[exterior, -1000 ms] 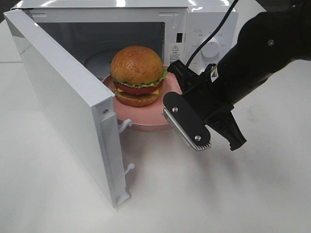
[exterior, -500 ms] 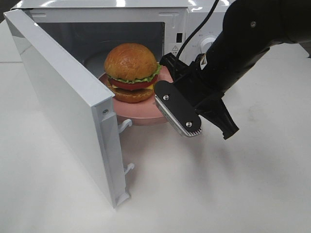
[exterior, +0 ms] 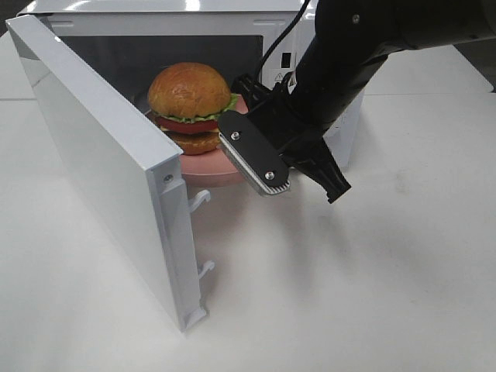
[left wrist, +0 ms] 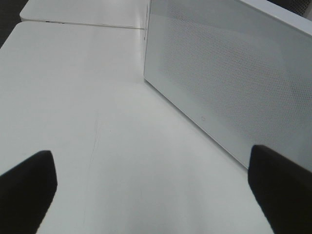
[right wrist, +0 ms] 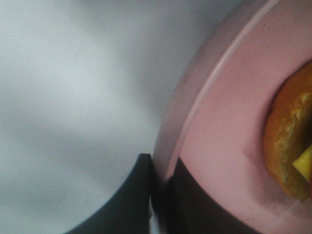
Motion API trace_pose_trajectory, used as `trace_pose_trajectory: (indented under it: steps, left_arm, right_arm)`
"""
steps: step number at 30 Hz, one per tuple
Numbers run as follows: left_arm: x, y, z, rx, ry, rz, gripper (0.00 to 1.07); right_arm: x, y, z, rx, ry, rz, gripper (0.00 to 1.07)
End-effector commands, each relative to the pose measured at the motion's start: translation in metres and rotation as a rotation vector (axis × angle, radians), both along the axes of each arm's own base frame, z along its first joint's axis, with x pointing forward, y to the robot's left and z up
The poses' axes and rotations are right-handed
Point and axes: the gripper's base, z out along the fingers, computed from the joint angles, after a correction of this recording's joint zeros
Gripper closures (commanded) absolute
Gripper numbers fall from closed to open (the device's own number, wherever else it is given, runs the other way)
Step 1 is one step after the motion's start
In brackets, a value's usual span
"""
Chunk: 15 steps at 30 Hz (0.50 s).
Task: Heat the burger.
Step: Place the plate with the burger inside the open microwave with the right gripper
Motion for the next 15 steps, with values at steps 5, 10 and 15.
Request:
trace_pose_trajectory:
  steps: [5, 10, 15]
  left_arm:
    - [-0.003, -0.001, 0.0, 0.002, -0.027, 0.001, 0.07]
    - [-0.003, -0.001, 0.0, 0.002, -0.027, 0.001, 0.07]
    - [-0.003, -0.001, 0.0, 0.001, -0.027, 0.001, 0.07]
  right_arm:
    - [0.014, 0.015, 0.005, 0.064, -0.034, -0.016, 1.07]
    - [0.023, 0.021, 0.001, 0.067, -0.03, -0.027, 1.07]
    - [0.031, 0.026, -0.002, 0.067, -0.026, -0.045, 1.07]
